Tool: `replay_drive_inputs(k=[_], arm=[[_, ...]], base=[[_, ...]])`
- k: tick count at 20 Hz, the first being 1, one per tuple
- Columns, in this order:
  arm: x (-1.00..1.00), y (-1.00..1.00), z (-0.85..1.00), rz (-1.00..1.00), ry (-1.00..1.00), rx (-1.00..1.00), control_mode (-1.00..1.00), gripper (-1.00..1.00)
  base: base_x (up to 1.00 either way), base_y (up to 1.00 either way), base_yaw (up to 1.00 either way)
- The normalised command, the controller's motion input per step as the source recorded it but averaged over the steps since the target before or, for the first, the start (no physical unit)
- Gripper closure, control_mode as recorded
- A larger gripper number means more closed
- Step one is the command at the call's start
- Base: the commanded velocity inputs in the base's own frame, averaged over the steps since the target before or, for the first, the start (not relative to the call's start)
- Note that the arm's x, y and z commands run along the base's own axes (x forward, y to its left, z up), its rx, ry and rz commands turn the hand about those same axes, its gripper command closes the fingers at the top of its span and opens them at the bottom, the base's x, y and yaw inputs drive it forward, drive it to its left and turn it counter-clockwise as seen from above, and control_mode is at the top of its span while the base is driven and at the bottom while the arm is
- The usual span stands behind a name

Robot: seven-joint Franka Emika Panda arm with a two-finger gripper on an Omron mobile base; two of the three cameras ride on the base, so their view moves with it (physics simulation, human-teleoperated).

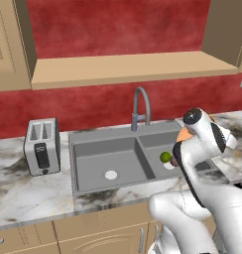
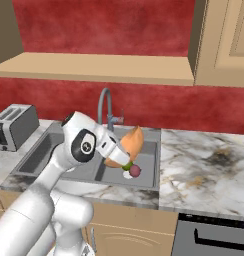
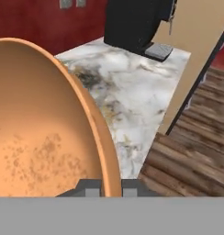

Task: Dump the lime and onion from the bowl so the bowl can be washed. Place the bowl in the sink after clearing the leftovers.

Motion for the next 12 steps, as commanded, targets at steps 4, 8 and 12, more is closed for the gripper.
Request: replay_drive_inputs(k=[4,8,12], arm=[[-0.80,0.34,0.30,0.05,0.00,0.37,-1.00,1.00],[-0.50,0.50,0.36,0.04,0.00,0.40,-1.00,1.00],[-0.30,0.62,0.31,0.03,0.00,0.39,-1.00,1.00]], base=[[0.00,0.00,0.00],[0.00,0.00,0.00],[0.00,0.00,0.00]])
